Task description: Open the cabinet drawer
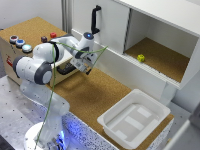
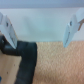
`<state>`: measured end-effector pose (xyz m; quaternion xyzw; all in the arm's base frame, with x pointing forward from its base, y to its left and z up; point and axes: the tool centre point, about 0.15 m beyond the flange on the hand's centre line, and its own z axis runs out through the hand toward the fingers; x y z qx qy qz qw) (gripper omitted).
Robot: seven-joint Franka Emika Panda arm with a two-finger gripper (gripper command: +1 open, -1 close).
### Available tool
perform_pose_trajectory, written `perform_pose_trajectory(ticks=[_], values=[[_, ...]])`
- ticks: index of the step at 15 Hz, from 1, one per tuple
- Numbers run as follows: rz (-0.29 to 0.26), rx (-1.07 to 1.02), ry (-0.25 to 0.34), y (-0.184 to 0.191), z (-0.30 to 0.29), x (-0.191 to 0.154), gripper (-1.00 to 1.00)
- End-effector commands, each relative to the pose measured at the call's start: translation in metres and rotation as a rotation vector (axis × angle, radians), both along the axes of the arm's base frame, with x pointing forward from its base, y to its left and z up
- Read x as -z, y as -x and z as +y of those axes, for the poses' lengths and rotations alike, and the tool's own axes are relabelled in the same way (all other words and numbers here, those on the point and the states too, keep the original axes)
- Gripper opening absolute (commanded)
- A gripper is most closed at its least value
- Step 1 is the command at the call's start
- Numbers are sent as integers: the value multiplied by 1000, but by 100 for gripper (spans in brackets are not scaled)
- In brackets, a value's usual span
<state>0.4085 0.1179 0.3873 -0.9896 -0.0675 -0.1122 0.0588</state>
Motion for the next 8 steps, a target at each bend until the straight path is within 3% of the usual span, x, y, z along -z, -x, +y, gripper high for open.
perform_pose_trajectory(ticks=[1, 8], values=[[-81, -37, 179, 12, 29, -72, 100], [-52, -237, 181, 34, 108, -84, 100]])
